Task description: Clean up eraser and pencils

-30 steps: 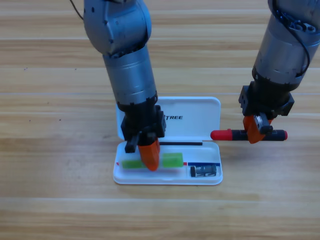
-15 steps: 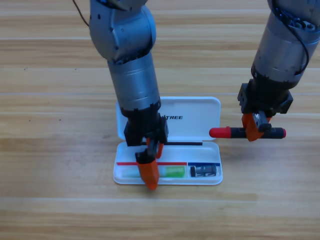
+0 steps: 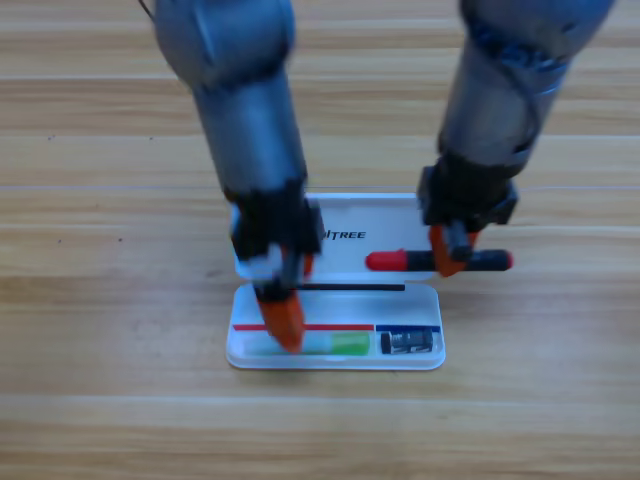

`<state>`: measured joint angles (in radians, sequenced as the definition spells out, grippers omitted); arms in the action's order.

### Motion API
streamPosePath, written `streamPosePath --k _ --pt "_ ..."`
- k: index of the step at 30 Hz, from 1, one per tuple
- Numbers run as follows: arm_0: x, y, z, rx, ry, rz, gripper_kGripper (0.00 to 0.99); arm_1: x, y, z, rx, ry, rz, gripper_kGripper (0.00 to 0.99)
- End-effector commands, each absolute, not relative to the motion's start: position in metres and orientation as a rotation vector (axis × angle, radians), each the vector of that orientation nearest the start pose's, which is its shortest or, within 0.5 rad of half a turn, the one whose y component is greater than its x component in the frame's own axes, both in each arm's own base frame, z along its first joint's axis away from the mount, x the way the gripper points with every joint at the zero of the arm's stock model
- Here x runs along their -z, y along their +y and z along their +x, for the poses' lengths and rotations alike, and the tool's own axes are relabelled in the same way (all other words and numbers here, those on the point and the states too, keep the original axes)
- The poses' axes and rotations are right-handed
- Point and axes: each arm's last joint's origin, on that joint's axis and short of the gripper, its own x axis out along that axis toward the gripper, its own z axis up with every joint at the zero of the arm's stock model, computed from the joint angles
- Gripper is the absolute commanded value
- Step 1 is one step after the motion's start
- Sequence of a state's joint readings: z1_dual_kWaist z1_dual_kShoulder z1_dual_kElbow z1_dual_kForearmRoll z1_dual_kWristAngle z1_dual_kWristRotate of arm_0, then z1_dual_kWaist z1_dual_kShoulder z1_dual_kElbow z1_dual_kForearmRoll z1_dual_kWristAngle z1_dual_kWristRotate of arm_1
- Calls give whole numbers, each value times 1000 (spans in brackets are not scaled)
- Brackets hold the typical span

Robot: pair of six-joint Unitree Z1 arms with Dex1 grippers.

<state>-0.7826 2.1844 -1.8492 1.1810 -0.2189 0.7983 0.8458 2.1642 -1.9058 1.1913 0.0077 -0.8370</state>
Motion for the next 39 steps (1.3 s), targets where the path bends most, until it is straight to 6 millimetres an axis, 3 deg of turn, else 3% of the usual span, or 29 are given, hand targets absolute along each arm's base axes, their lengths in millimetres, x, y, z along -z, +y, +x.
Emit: streamPosePath --k 1,5,8,12,15,19,24,31,33,36,39 --pt "-374 -247 265 1217 884 985 988 -236 369 279 -1313 1078 -1327 0" --pt "-427 -177 253 1041 767 908 989 -225 385 281 -1309 1078 -1341 0" --pt "-450 -129 243 892 693 837 990 -217 395 281 -1312 1080 -1344 0" --pt "-453 -80 232 746 636 759 990 -209 404 284 -1301 1078 -1354 0" --pt "-446 -55 223 692 618 710 990 -203 410 286 -1294 1077 -1357 0" --pt "-430 -40 205 655 590 680 990 -200 414 286 -1292 1074 -1356 0" --pt "-413 -35 185 623 541 674 990 -200 416 285 -1293 1072 -1356 0" --pt "-407 -35 182 613 549 648 990 -199 416 285 -1284 1079 -1350 15" --pt "-405 -35 183 614 554 646 990 -200 416 285 -1280 1080 -1345 311" --pt "-404 -35 184 617 560 644 990 -202 415 285 -1269 1081 -1338 836" --pt "-402 -35 184 621 565 644 990 -206 414 284 -1265 1075 -1336 874"
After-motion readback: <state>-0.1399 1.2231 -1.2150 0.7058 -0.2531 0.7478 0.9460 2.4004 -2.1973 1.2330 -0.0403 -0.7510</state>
